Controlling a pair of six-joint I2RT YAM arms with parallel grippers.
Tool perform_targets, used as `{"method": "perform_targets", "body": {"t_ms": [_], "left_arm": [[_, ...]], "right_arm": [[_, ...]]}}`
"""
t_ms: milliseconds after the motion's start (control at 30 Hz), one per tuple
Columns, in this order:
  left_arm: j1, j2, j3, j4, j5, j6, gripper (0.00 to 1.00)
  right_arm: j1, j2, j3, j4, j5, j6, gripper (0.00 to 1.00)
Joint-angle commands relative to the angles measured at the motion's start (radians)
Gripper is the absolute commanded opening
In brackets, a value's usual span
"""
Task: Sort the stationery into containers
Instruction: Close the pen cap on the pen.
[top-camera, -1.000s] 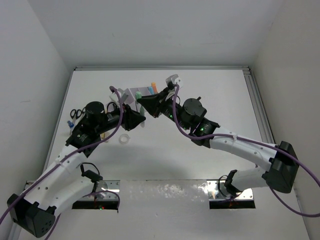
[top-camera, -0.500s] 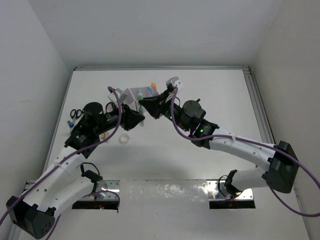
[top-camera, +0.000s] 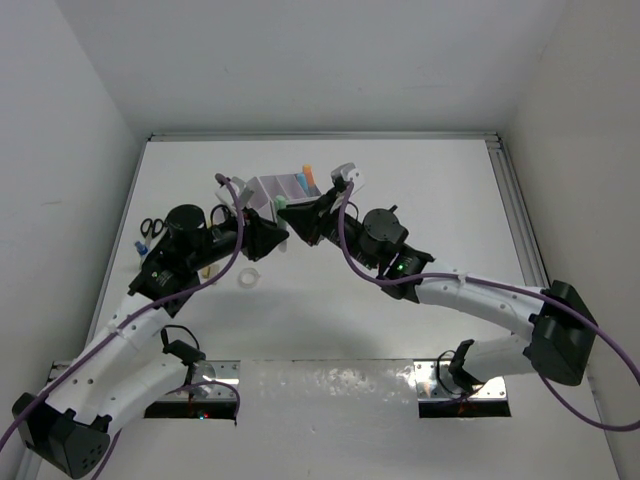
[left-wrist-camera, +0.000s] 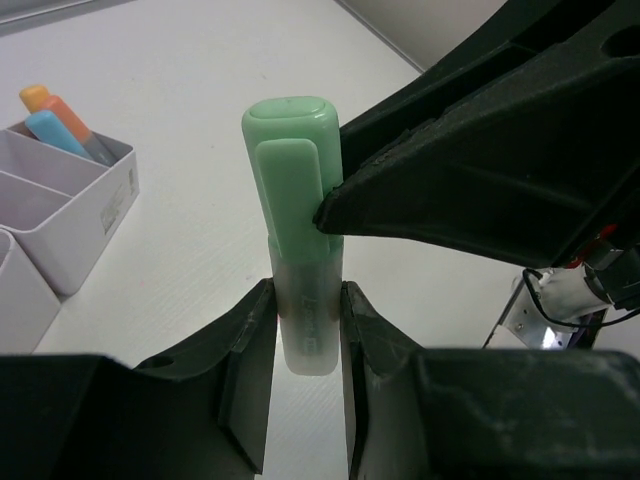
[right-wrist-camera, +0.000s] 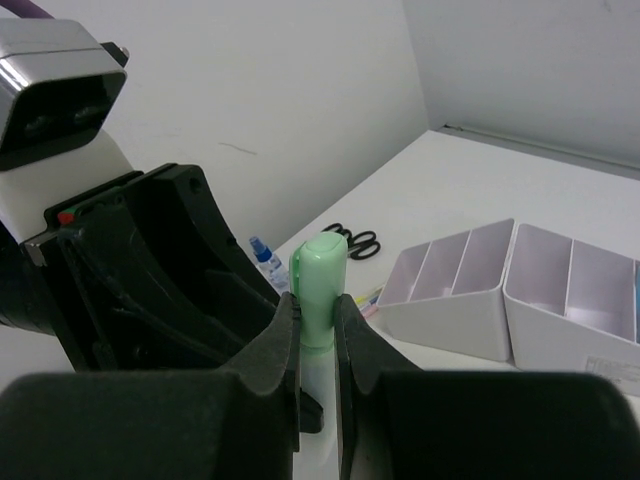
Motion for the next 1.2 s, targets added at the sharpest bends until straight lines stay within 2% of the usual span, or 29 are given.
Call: {"method": "perform_targets", "body": {"t_ms": [0, 300, 400, 533, 767, 1167], "left_arm": [[-0.002, -0.027, 0.042, 0.074, -0.021, 0.013, 0.00], [-0.001, -0.098, -0.021, 0.383, -0.063, 0.030, 0.00], [-0.001, -0.093, -0.027, 0.432, -0.057, 0.034, 0.00], [-0.002, -0.084, -0.019, 0.454, -0.021, 0.048, 0.00], [0.001, -0.073, -0.005, 0.454, 0.002, 0.102, 0.00], [0.002, -0.050, 0.019, 0.491, 0.026, 0.198, 0.00]], "right_arm": [[0.004, 0.018, -0.026, 0.032, -0.022, 0.015, 0.00], [0.010, 0.056, -0.137, 0.133, -0.097, 0.123, 0.00], [0.029, 0.058, -0.143, 0.116, -0.094, 0.095, 0.00], [0.064, 0.069, -0.156, 0.032, -0.022, 0.049, 0.00], [0.091, 0.116, -0.258, 0.078, 0.012, 0.051, 0.00], [0.111, 0.193, -0.351, 0.180, -0.037, 0.124, 0.00]]}}
